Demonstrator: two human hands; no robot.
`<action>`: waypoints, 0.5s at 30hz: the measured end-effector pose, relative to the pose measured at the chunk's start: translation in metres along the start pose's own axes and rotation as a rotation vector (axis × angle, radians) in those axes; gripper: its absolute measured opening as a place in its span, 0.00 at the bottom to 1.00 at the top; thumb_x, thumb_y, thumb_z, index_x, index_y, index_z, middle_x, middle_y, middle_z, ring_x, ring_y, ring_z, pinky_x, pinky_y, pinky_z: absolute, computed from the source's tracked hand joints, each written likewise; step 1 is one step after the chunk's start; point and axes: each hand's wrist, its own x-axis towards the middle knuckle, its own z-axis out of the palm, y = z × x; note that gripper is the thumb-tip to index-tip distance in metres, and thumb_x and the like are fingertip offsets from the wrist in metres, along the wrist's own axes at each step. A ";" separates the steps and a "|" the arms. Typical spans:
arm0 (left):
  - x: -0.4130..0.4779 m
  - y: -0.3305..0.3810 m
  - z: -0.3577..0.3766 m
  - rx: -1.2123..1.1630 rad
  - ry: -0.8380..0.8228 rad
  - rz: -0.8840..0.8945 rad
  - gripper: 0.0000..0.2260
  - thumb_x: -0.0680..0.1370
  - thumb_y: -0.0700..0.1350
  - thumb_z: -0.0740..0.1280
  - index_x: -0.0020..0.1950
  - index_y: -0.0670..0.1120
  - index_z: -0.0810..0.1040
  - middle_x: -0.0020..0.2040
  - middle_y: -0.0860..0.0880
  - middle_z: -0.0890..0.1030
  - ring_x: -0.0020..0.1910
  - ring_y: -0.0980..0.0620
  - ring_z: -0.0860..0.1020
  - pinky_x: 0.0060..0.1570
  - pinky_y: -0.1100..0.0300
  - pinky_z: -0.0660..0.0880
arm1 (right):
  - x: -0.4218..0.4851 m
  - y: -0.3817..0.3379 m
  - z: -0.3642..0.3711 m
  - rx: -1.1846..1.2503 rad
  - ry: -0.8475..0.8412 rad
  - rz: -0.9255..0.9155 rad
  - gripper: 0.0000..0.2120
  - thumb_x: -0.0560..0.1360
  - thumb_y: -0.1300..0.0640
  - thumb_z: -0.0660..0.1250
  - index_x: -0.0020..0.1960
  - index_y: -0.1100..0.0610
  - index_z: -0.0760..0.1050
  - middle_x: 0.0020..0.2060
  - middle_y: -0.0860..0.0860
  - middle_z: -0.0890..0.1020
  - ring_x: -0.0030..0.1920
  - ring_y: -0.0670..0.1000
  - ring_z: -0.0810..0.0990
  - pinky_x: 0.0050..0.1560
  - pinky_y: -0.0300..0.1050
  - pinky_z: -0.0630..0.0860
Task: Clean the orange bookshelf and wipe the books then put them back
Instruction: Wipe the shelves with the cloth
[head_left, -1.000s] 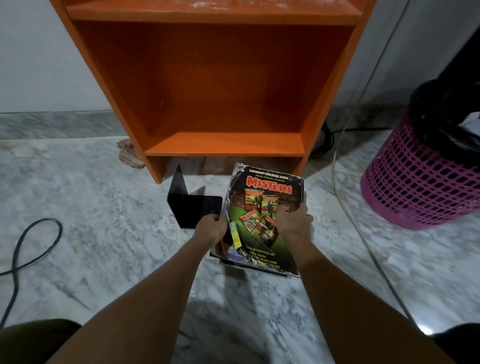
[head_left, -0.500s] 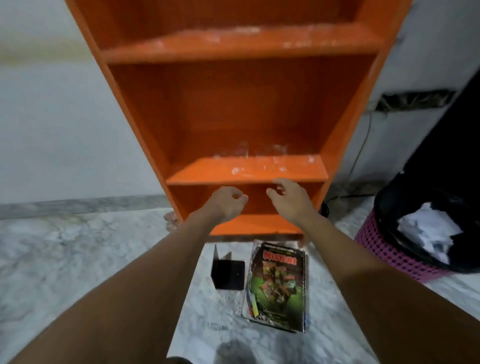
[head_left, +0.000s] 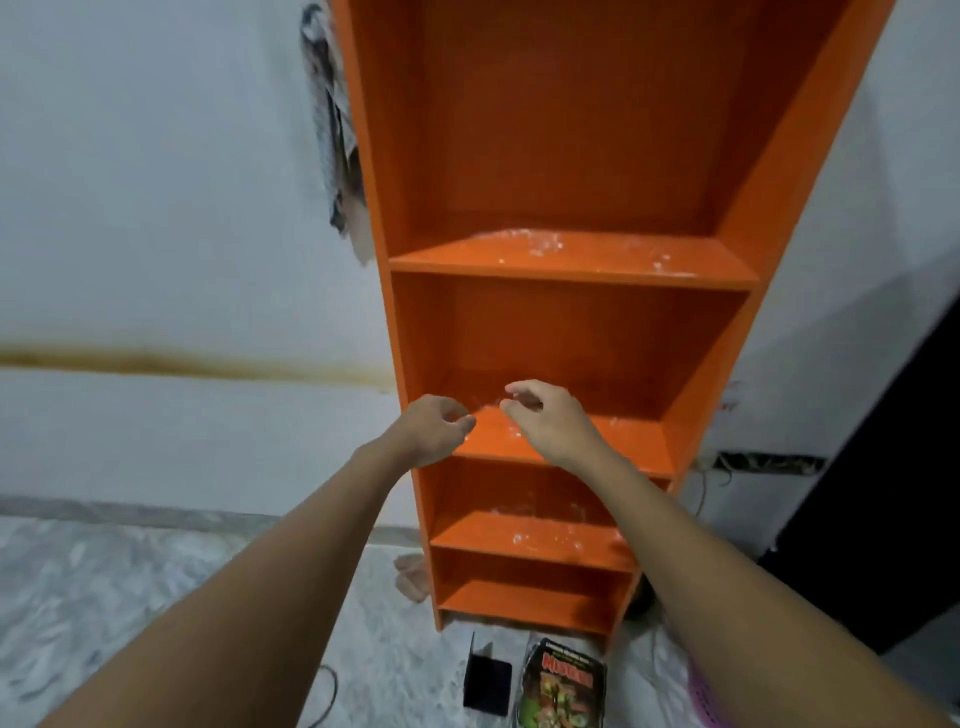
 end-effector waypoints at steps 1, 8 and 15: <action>-0.002 0.007 -0.012 0.005 0.031 0.010 0.16 0.82 0.54 0.61 0.61 0.46 0.79 0.60 0.46 0.81 0.56 0.45 0.79 0.59 0.47 0.78 | 0.001 -0.011 -0.003 0.019 -0.001 -0.013 0.17 0.78 0.50 0.65 0.65 0.53 0.76 0.62 0.50 0.78 0.59 0.48 0.77 0.56 0.41 0.71; -0.022 0.052 -0.107 -0.008 0.246 0.068 0.16 0.82 0.54 0.61 0.63 0.45 0.78 0.56 0.48 0.81 0.50 0.48 0.81 0.50 0.54 0.79 | 0.020 -0.088 -0.034 0.028 -0.020 -0.146 0.16 0.79 0.48 0.64 0.65 0.50 0.76 0.61 0.46 0.77 0.57 0.45 0.73 0.53 0.41 0.67; -0.018 0.048 -0.212 -0.030 0.408 0.046 0.13 0.81 0.52 0.63 0.57 0.46 0.80 0.47 0.46 0.85 0.42 0.49 0.83 0.37 0.60 0.77 | 0.068 -0.182 -0.022 0.105 -0.037 -0.338 0.16 0.79 0.49 0.64 0.65 0.51 0.76 0.57 0.48 0.79 0.55 0.48 0.78 0.51 0.43 0.77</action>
